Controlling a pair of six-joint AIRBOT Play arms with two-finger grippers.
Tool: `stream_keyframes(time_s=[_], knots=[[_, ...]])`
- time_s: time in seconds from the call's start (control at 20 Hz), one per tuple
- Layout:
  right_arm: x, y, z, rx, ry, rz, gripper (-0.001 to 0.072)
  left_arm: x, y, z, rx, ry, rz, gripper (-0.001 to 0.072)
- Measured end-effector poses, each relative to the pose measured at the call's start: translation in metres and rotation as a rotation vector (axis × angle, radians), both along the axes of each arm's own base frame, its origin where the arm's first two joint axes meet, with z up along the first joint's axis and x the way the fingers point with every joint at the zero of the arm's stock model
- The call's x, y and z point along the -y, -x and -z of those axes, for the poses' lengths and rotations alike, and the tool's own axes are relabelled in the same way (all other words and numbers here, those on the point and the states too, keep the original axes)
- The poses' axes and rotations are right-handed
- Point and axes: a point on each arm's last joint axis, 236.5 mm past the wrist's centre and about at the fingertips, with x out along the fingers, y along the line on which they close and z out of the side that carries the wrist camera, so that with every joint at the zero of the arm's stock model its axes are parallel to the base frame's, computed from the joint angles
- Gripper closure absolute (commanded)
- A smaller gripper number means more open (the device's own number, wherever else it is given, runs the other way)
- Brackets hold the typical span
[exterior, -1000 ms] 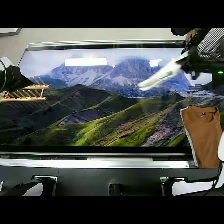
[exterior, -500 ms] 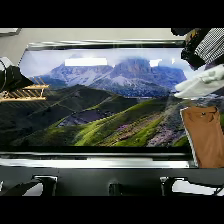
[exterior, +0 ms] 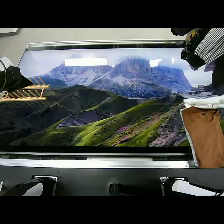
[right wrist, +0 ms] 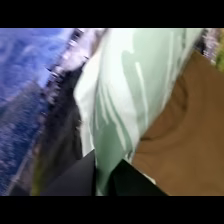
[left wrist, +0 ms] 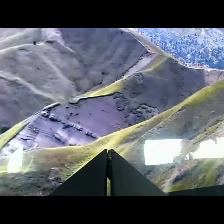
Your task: Fold the clothes and pants, and hang the long-sleeved shirts on hangers.
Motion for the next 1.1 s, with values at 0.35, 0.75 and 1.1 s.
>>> stream_keyframes(time_s=[0.35,0.75,1.1], knots=[[-0.010,0.071,0.009,-0.260,0.010,-0.030,0.0684,-0.006,0.000,0.004,-0.009,-0.026,-0.013,0.0687],[-0.017,0.150,0.089,-0.605,-0.028,-0.053,0.0684,-0.014,0.001,0.007,-0.019,-0.056,-0.027,0.0687],[-0.015,0.199,0.134,-0.812,-0.015,-0.072,0.0684,-0.015,0.001,0.008,-0.020,-0.062,-0.031,0.0687]])
